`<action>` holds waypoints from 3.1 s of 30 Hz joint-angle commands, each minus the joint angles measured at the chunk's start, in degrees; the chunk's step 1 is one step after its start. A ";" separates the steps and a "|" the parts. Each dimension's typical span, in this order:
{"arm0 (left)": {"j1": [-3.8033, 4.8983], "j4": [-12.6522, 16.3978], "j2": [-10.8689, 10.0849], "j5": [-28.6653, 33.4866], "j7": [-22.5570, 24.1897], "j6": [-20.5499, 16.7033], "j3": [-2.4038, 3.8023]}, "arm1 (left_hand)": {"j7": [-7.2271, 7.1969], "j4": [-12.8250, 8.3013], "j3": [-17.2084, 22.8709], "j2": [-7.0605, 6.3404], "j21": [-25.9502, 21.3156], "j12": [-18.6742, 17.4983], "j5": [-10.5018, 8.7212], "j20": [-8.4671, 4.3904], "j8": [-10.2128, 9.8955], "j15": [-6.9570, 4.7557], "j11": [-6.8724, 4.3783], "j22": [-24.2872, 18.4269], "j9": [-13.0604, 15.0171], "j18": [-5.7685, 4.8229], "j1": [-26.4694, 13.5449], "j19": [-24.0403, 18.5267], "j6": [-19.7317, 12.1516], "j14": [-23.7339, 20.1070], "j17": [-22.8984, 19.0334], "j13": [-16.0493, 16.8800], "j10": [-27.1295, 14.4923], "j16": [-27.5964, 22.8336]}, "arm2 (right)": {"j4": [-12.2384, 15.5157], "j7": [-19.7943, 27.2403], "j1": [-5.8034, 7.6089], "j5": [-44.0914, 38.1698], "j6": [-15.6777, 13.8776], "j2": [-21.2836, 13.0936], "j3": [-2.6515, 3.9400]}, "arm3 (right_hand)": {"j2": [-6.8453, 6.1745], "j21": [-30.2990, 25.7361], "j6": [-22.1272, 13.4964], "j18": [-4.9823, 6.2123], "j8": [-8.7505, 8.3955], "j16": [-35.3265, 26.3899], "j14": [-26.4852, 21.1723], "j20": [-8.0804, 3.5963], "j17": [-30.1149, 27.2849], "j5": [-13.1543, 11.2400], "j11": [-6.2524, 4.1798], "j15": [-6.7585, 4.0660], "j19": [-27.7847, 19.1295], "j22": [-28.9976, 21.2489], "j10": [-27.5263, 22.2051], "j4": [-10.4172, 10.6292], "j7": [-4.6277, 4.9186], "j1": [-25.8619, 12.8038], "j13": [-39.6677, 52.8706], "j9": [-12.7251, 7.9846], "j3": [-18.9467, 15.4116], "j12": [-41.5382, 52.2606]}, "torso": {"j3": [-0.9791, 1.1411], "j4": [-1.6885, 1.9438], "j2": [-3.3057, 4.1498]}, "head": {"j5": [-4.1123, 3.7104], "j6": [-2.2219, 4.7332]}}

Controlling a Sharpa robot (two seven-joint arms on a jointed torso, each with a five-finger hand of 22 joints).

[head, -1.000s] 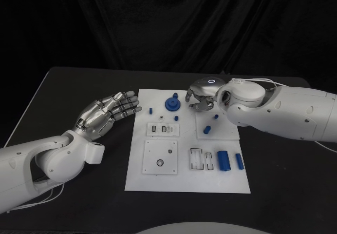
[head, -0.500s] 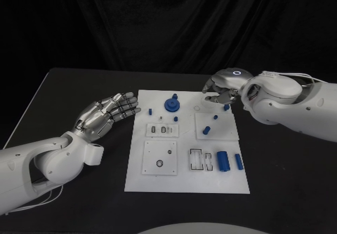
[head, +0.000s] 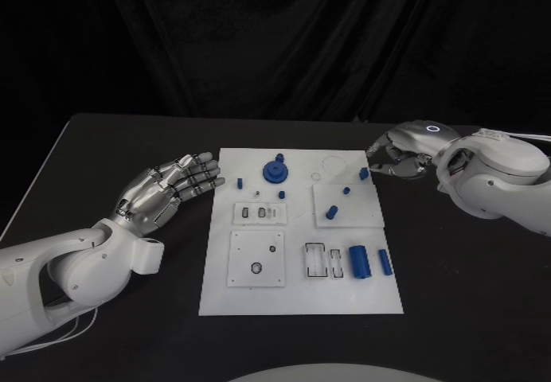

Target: Assemble the parts on the task board

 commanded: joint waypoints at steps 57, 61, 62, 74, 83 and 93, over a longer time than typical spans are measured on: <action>-1.12 0.29 -0.26 0.14 0.02 1.31 0.04 | 0.56 -0.04 0.86 -0.11 0.22 0.24 0.31 0.14 0.13 0.49 0.61 -0.10 -0.13 -0.61 -0.61 0.27 -0.24 -0.28 0.02 0.06 -0.19 0.31 | -6.93 0.45 -4.08 -0.27 -2.12 5.48 0.01 | -1.32 -2.08 -0.51 0.83 0.35 -1.77 -0.57 -0.58 3.97 -2.83 -0.33 -0.42 -0.25 6.21 -0.37 1.61 -0.21 0.77 1.32 -1.98 -1.72 -0.66 | 0.10 -0.06 0.19 | -0.77 -0.47; -1.15 0.29 -0.26 0.14 -0.04 1.31 0.04 | 0.59 -0.05 0.93 -0.12 0.21 0.23 0.31 0.14 0.11 0.50 0.63 -0.11 -0.14 -0.62 -0.64 0.26 -0.28 -0.28 0.02 0.05 -0.22 0.34 | -7.28 0.45 -4.08 -0.27 -2.06 5.71 0.01 | -1.33 -2.08 -0.55 0.82 0.32 -1.74 -0.55 -0.58 4.00 -2.84 -0.33 -0.42 -0.24 6.22 -0.38 1.60 -0.21 0.79 1.32 -2.00 -1.74 -0.66 | 0.10 -0.08 0.22 | -0.70 -0.52; -1.16 0.29 -0.26 0.14 -0.05 1.31 0.04 | 0.59 -0.05 0.93 -0.12 0.21 0.23 0.31 0.14 0.11 0.50 0.63 -0.11 -0.14 -0.62 -0.64 0.26 -0.28 -0.28 0.02 0.05 -0.22 0.34 | -7.30 0.46 -4.09 -0.27 -2.05 5.73 0.02 | -1.33 -2.08 -0.55 0.82 0.32 -1.74 -0.55 -0.58 4.00 -2.84 -0.33 -0.42 -0.24 6.22 -0.38 1.60 -0.21 0.79 1.32 -2.00 -1.74 -0.66 | 0.10 -0.08 0.22 | -0.70 -0.52; -1.28 0.11 -0.12 0.14 -0.21 1.41 0.04 | 0.62 -0.05 0.99 -0.14 0.19 0.22 0.30 0.14 0.11 0.51 0.64 -0.11 -0.14 -0.63 -0.67 0.23 -0.28 -0.37 0.01 0.05 -0.24 0.27 | -7.73 0.56 -4.12 -0.27 -2.22 6.15 0.02 | -0.88 -2.29 4.30 0.78 2.54 -1.63 -0.37 -0.62 4.12 -1.52 -0.35 -0.43 0.09 6.44 -0.06 1.53 -0.19 1.72 1.59 -0.49 -1.98 -0.39 | 0.10 0.04 0.16 | -0.91 -0.67; -1.42 -0.07 -0.05 0.14 -0.35 1.42 0.04 | 0.68 -0.06 1.14 -0.15 0.19 0.20 0.29 0.14 0.09 0.53 0.67 -0.12 -0.15 -0.66 -0.73 0.23 -0.34 -0.40 0.01 0.04 -0.28 0.31 | -8.00 1.14 -4.23 -0.27 -2.94 6.59 0.02 | -0.38 -2.22 8.72 0.71 4.92 -1.37 -0.17 -0.82 4.35 0.07 -0.74 -0.72 0.46 6.78 0.31 0.91 -0.83 2.62 1.88 2.20 -2.29 -0.11 | 0.12 -0.04 0.16 | -0.78 -0.78; -1.62 -0.04 -0.22 0.14 -0.47 1.36 0.04 | 0.68 -0.06 1.14 -0.15 0.19 0.20 0.29 0.14 0.09 0.53 0.67 -0.12 -0.15 -0.66 -0.73 0.23 -0.34 -0.40 0.01 0.04 -0.28 0.31 | -7.37 1.22 -4.33 -0.27 -5.23 6.14 0.02 | 0.00 -2.23 10.31 0.67 6.07 -1.31 -0.08 -1.17 4.43 1.84 -1.20 -1.09 0.70 7.06 0.49 0.39 -1.48 3.12 1.98 4.42 -2.57 0.00 | 0.12 0.01 0.16 | -0.33 -1.11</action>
